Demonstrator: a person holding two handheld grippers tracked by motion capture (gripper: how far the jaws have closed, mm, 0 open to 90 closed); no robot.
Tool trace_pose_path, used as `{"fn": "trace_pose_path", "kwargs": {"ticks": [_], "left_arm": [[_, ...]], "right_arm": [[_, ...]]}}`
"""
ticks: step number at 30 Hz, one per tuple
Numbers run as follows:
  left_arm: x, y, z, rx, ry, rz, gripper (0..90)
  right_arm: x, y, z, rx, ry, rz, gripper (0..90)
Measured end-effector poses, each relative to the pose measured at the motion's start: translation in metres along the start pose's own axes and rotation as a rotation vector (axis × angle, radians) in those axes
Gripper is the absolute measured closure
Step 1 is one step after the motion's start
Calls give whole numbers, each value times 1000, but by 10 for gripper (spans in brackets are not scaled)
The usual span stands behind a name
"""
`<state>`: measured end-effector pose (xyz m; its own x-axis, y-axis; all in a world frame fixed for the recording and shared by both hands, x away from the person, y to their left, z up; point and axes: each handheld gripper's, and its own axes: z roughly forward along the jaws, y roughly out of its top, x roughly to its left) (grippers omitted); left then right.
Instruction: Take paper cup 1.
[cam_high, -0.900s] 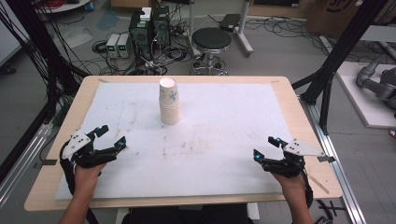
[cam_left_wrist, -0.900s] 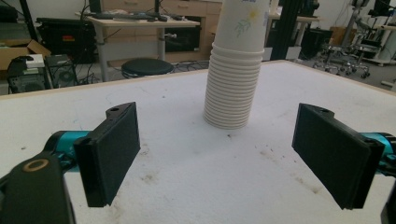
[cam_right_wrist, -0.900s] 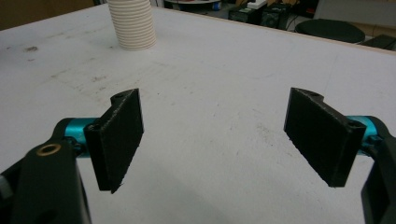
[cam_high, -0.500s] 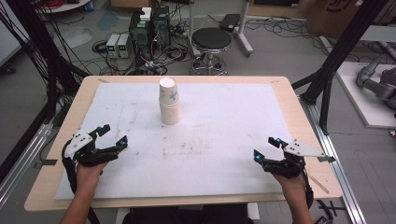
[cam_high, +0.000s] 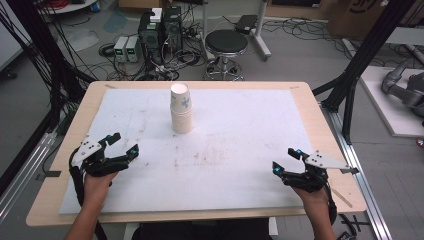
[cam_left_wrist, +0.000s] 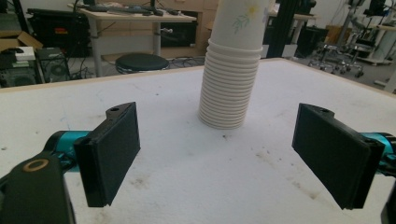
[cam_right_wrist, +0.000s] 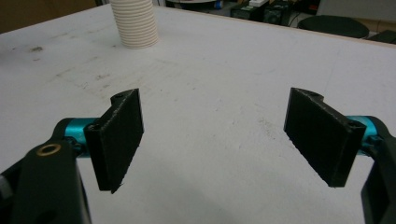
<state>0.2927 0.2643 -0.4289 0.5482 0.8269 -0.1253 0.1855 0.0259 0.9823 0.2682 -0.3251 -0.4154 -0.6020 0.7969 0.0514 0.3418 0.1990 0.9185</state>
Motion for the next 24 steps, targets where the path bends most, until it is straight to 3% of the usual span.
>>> {"fn": "trace_pose_path", "kwargs": {"ticks": [4,11,16,24], "left_arm": [[0,6,4,-3,0,-18,144],[-1,33,22,25,-24,13,144],[-3,59,42,26,-65,32,144],[-6,91,78,85,-103,59,144]], "right_arm": [[3,2,-2,-16,-7,-9,203],[3,2,2,-7,-6,-10,203],[4,3,5,-2,2,-12,203],[4,3,6,5,5,-15,204]]}}
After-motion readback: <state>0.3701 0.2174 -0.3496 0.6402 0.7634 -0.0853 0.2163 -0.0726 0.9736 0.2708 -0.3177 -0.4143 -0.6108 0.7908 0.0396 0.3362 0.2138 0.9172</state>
